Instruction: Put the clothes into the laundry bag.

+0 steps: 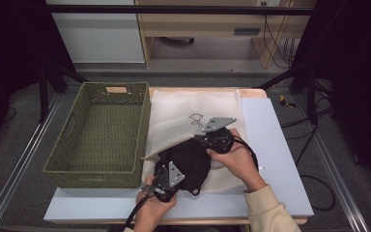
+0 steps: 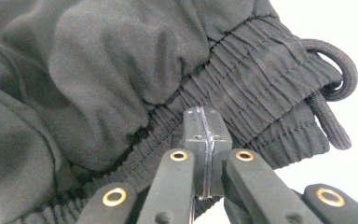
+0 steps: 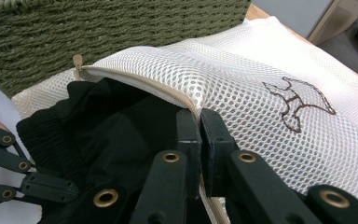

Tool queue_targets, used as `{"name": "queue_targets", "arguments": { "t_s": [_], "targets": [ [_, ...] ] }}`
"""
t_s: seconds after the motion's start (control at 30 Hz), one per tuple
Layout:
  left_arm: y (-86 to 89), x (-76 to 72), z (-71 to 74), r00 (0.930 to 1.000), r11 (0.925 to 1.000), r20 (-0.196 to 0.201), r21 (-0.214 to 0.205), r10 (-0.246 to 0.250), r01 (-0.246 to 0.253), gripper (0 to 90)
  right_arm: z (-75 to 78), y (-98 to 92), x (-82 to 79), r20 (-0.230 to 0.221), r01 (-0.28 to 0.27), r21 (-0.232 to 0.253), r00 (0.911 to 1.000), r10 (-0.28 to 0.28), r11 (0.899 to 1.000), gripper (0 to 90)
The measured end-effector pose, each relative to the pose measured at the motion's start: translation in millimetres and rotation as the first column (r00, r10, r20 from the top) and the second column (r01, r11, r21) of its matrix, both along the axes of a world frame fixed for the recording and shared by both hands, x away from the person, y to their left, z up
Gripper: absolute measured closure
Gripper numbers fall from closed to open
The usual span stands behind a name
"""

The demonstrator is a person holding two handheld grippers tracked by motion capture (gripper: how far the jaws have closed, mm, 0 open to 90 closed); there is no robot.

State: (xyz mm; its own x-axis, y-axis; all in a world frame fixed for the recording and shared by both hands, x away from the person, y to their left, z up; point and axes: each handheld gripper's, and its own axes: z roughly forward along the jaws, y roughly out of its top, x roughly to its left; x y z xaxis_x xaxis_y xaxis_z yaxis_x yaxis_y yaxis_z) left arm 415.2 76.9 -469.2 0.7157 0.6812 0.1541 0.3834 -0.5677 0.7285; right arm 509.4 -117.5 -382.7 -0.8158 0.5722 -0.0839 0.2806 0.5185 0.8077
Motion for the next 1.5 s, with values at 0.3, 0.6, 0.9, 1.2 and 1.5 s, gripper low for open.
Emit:
{"name": "queue_targets", "arguments": {
  "t_s": [0.3,0.6,0.9,1.2,1.5],
  "targets": [
    [-2.9,6.3,0.1,1.0,1.0,-0.002,0.004,-0.003,0.003,90.0,0.0,-0.2,0.2,0.001,0.0,0.0,1.0,0.0,1.0,87.5],
    [-10.2,15.4,-0.8,0.9999,0.9999,0.003,0.003,0.01,-0.01,89.9,0.0,-0.3,0.2,0.003,0.001,0.001,1.0,-0.001,1.0,87.5],
    [-14.8,21.8,-1.4,0.9997,0.9998,0.012,0.003,0.022,-0.022,89.9,0.0,-0.3,0.0,0.005,0.005,0.001,1.0,-0.005,1.0,87.5],
    [-19.6,21.7,-1.8,0.9988,0.9988,0.048,0.048,0.011,-0.014,89.9,0.8,-3.6,4.0,-0.001,0.006,0.041,1.0,-0.006,0.999,87.5],
    [-23.1,27.6,-1.9,0.9986,0.9985,0.052,0.054,0.008,-0.011,89.9,4.3,-10.6,11.1,0.001,0.021,0.107,0.9998,-0.021,0.994,87.5]
  ]
}}
